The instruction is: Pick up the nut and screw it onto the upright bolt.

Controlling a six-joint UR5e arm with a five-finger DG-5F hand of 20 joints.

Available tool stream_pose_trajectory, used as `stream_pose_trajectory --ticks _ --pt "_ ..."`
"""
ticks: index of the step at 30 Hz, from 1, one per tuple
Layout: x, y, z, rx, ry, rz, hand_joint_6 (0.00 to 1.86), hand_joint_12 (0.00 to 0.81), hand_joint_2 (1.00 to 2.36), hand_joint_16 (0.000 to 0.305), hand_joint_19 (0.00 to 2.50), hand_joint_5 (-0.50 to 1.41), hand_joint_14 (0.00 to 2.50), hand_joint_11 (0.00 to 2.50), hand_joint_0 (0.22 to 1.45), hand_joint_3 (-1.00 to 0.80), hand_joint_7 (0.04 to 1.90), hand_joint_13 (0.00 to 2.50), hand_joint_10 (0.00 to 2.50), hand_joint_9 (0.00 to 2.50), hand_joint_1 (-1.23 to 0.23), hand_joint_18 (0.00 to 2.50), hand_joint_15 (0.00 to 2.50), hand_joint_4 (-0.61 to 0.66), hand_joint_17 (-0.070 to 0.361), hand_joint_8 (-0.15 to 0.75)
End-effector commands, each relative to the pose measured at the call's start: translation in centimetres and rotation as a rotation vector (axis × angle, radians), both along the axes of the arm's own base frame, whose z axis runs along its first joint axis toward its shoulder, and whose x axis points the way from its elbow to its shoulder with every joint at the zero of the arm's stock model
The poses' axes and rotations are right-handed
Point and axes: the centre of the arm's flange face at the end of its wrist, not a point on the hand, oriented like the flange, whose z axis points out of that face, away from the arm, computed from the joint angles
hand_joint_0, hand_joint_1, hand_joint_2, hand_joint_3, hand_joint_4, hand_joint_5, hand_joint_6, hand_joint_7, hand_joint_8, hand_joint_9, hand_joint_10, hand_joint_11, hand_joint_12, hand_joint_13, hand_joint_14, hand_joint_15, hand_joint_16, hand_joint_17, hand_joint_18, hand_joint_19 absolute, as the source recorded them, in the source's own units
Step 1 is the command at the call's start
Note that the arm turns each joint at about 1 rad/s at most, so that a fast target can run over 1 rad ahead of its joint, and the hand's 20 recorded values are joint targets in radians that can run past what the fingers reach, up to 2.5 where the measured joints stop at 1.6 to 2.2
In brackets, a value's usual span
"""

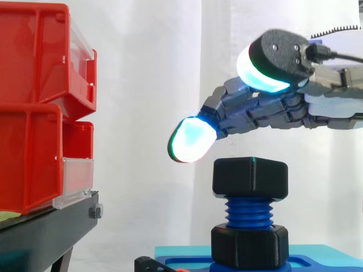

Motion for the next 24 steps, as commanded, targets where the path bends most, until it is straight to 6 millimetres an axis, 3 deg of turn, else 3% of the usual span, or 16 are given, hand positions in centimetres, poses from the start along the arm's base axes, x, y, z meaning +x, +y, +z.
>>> stream_pose_trajectory --ticks 1,9,20,22,24 --pt "0.1 1.2 0.1 -0.006 -0.007 0.013 0.5 0.351 1.0 0.054 0.0 -0.19 0.0 0.0 0.43 -0.5 0.63 0.0 0.0 0.0 -0.03 0.0 0.0 0.1 0.123 0.174" --pt "0.0 2.9 0.0 -0.007 -0.004 0.034 0.5 0.344 1.0 0.052 0.0 -0.13 0.0 0.0 0.43 -0.5 0.66 0.0 0.0 0.07 -0.04 0.0 0.0 0.16 0.118 0.175" --pt "-0.2 3.5 -0.1 -0.009 0.009 0.045 0.5 0.334 1.0 0.048 0.0 -0.09 0.0 0.0 0.45 -0.5 0.69 0.0 0.0 0.25 -0.09 0.0 0.0 0.18 0.107 0.183" --pt "-0.3 3.2 -0.3 -0.013 0.022 0.045 0.5 0.335 1.0 0.047 0.0 -0.08 0.0 0.0 0.45 -0.5 0.73 0.0 0.0 0.26 -0.1 0.0 0.0 0.19 0.106 0.187" --pt "-0.3 2.9 -0.3 -0.015 0.027 0.045 0.5 0.338 1.0 0.046 0.0 -0.07 0.0 0.0 0.45 -0.5 0.94 0.0 0.0 0.28 -0.1 0.0 0.0 0.23 0.104 0.213"
